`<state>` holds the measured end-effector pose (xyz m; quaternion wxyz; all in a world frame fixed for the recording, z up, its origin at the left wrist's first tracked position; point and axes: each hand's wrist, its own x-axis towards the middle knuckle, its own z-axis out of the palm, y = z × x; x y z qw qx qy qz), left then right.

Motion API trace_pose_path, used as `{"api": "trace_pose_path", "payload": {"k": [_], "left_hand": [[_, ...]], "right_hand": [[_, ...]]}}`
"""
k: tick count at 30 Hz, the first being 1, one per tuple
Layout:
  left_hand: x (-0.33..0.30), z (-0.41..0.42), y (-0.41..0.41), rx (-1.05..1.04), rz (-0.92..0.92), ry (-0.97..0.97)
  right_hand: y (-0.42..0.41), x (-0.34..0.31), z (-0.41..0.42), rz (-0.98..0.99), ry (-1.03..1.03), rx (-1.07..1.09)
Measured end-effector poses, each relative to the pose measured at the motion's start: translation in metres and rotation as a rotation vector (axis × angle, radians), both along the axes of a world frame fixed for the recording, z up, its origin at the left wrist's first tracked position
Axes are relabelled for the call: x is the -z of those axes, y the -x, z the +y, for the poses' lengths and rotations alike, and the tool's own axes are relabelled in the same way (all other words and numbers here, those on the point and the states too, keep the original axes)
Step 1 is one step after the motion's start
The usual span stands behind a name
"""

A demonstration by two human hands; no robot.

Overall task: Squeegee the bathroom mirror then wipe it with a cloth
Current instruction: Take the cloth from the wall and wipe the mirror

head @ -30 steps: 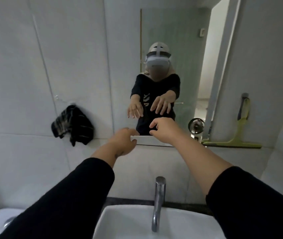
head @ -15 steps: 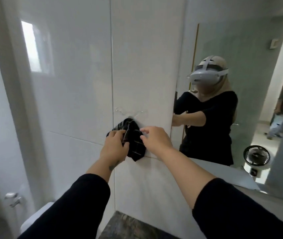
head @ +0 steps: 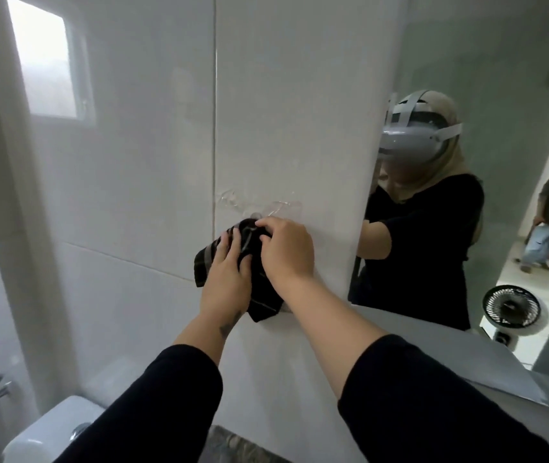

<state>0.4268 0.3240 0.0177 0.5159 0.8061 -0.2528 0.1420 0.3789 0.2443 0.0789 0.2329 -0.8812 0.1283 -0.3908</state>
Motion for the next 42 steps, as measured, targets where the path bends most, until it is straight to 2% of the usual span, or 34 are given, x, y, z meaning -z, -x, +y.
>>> {"api": "trace_pose_path", "payload": {"k": [5, 9, 11, 14, 18, 22, 25, 28, 31, 33, 37, 39, 42], "left_hand": [[-0.025, 0.011, 0.023, 0.034, 0.041, 0.124], [-0.069, 0.015, 0.06, 0.118, -0.001, 0.192], [-0.095, 0.015, 0.079, 0.189, 0.01, 0.237], [-0.13, 0.009, 0.11, 0.331, 0.057, 0.348], [-0.161, -0.005, 0.149, 0.462, 0.019, 0.31], [-0.185, -0.017, 0.169, 0.521, -0.064, 0.218], [-0.193, -0.025, 0.175, 0.469, -0.151, 0.17], [-0.188, -0.038, 0.169, 0.33, -0.301, -0.05], [-0.183, -0.047, 0.167, 0.277, -0.37, -0.175], [-0.184, -0.047, 0.167, 0.272, -0.396, -0.209], [-0.204, -0.071, 0.156, 0.22, -0.467, -0.264], [-0.199, -0.07, 0.155, 0.165, -0.481, -0.33], [-0.214, -0.082, 0.144, 0.08, -0.561, -0.309]], "right_hand": [[0.008, -0.016, -0.004, -0.088, -0.198, -0.079], [0.038, -0.044, -0.007, -0.241, -0.29, -0.147], [0.06, -0.056, -0.01, -0.304, -0.267, -0.214], [0.092, -0.065, -0.016, -0.251, -0.233, -0.336], [0.131, -0.088, -0.032, -0.285, -0.261, -0.331], [0.171, -0.116, -0.053, -0.273, -0.062, -0.138], [0.195, -0.137, -0.071, -0.255, 0.068, 0.022], [0.206, -0.152, -0.089, -0.229, 0.14, 0.093], [0.208, -0.166, -0.094, -0.217, 0.283, 0.197], [0.204, -0.179, -0.089, -0.179, 0.381, 0.278], [0.194, -0.241, -0.1, -0.237, 0.619, 0.47], [0.189, -0.258, -0.094, -0.263, 0.698, 0.516], [0.168, -0.299, -0.092, -0.317, 0.755, 0.536]]}}
